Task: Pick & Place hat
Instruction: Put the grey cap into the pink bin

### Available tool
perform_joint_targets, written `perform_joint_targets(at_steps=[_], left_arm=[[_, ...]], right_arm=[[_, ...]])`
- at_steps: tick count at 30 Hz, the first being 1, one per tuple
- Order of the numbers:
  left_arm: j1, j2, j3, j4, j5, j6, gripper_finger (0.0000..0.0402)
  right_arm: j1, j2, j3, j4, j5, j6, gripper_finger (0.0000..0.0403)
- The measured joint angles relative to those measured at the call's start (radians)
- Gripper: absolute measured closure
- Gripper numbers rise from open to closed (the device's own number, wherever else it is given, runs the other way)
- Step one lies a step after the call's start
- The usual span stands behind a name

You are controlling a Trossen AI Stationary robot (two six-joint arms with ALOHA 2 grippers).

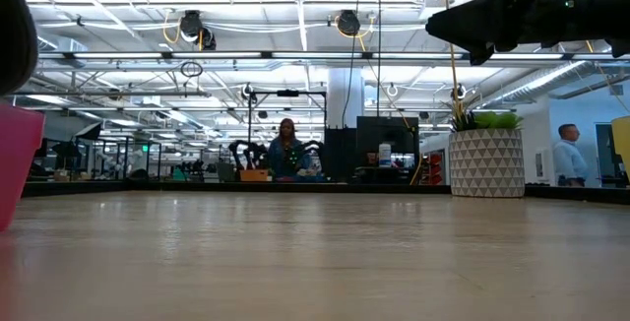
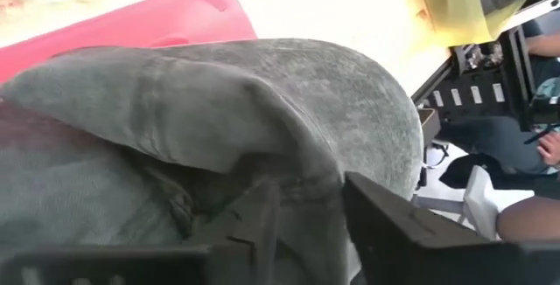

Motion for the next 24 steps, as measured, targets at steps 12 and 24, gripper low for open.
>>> perform_joint_targets(at_steps=[12,24], left_arm=[[0.053,-0.099,0.0,-0.049,0.019,0.09,0.0211],[0.18,-0.11,0.0,0.141,0.146,0.633,0.0245]], right_arm=[[0.0,0.0,0.0,0.0,0.0,0.0,0.0344],[0.0,0.0,0.0,0.0,0.0,0.019,0.0344]])
